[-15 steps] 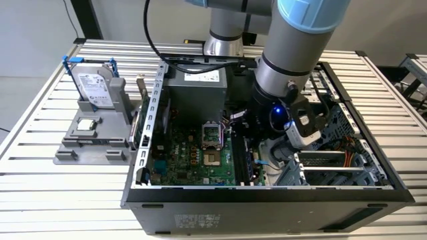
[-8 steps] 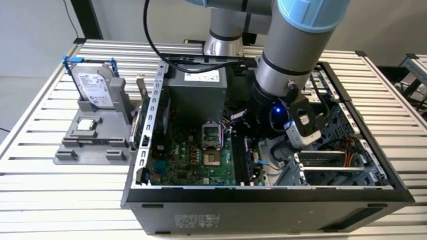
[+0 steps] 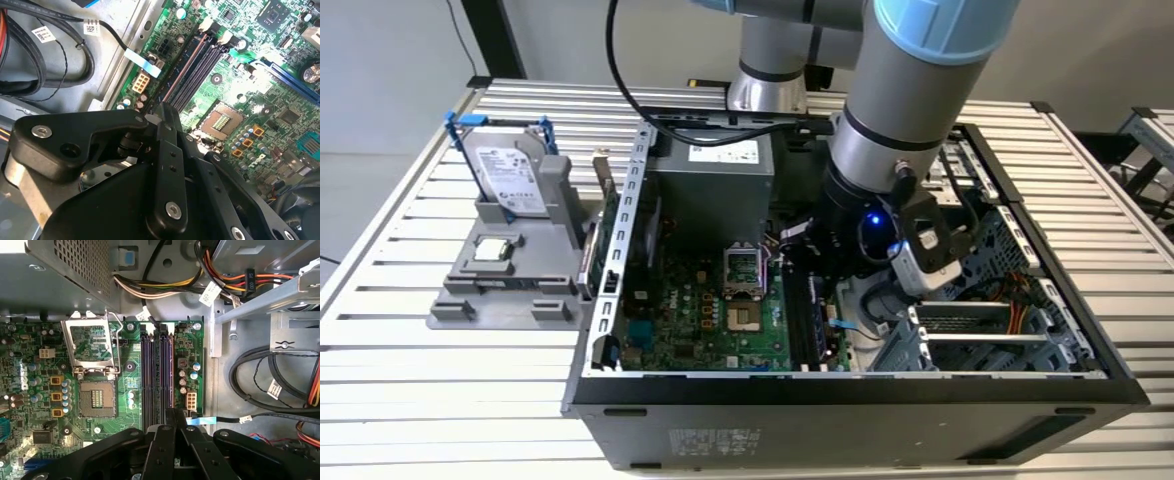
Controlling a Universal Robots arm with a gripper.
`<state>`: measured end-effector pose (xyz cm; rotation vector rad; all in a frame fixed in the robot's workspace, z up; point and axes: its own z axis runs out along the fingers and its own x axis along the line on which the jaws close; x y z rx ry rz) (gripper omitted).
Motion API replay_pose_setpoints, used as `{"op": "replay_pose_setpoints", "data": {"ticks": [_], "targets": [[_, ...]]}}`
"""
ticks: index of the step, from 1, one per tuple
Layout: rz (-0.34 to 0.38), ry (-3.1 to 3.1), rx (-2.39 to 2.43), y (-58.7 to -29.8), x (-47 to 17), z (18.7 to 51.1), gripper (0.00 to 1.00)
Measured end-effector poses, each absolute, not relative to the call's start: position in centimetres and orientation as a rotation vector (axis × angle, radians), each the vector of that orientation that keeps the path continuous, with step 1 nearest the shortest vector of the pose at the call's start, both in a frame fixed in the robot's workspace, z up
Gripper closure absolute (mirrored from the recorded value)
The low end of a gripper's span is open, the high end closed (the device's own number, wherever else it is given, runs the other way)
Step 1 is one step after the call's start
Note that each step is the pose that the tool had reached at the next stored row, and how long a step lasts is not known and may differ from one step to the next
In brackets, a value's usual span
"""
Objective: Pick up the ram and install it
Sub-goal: 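Insert the ram into the slot, then press down the ram until it locks into place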
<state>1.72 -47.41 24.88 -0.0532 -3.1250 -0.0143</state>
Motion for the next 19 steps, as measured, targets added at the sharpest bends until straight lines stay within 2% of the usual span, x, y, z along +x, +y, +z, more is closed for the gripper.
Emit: {"op": "replay_pose_setpoints", "data": {"ticks": [19], "targets": [[-0.013, -3.122, 0.137, -47.36, 1.70, 24.88, 1.00]]}}
